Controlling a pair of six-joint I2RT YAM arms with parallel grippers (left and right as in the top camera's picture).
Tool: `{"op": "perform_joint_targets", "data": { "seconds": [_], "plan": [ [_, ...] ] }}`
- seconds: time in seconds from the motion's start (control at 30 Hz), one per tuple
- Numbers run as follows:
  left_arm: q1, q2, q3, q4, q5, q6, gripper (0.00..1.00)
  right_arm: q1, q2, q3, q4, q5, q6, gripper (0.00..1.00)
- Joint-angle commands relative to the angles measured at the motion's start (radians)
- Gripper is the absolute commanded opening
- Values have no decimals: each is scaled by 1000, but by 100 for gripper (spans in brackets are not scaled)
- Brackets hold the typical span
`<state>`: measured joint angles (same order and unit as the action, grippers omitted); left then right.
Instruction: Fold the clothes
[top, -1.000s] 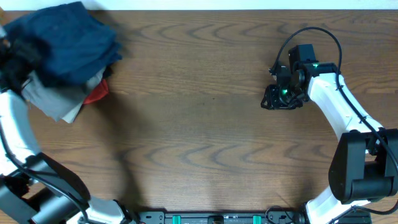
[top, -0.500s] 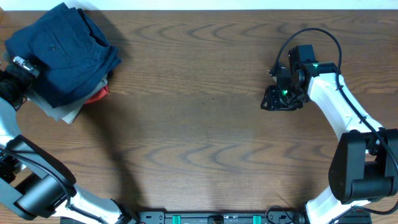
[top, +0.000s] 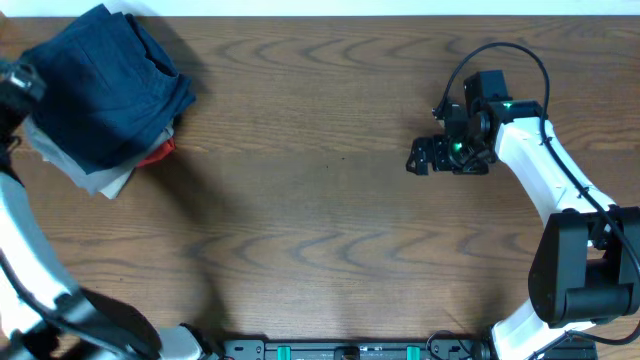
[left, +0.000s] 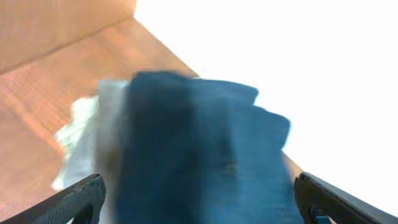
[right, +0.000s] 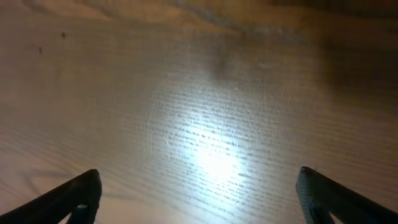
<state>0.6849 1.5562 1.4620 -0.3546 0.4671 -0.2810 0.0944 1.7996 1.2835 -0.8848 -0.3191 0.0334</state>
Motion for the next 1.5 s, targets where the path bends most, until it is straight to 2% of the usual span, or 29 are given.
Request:
{"op": "perform_joint_targets", "data": {
  "seconds": [0.0, 0.33, 0.4, 0.43, 0.57, 0.7, 0.83, 0.93, 1.07, 1.23, 1.37, 1.47],
  "plan": [
    [-101, -15, 15, -41, -16, 15, 98, 4, -14, 5, 25, -7, -5, 99],
    [-573, 105, 15, -291, -17, 187, 98, -53, -14, 5, 183, 0, 22, 99],
    [-656, 153, 15, -374, -57, 237, 98, -84, -14, 5, 181, 2, 22, 99],
    [-698, 181, 15, -429, -124, 241, 98, -101, -14, 5, 164, 2, 22, 99],
    [-772, 240, 15, -619, -315, 237, 98, -158, -14, 5, 39, 34, 22, 99],
    [-779, 242, 14, -751, -326, 138, 98, -188, -15, 3, -85, 69, 21, 99],
    [-781, 205, 6, -798, -326, 115, 98, -186, -34, -33, -117, 77, 21, 99],
    [-781, 136, -46, -771, -327, 115, 98, -185, -95, -128, -40, 77, 29, 99],
    [-781, -30, -209, -643, -327, 110, 98, -185, -267, -323, 132, 78, 59, 99],
    [-783, -356, -518, -406, -330, 109, 98, -185, -624, -583, 321, 158, 59, 99],
    [-782, -616, -738, -221, -330, 92, 98, -185, -871, -706, 415, 218, 59, 99],
    [-782, -758, -845, -90, -330, 92, 98, -185, -1008, -751, 420, 233, 59, 99]
  ]
}}
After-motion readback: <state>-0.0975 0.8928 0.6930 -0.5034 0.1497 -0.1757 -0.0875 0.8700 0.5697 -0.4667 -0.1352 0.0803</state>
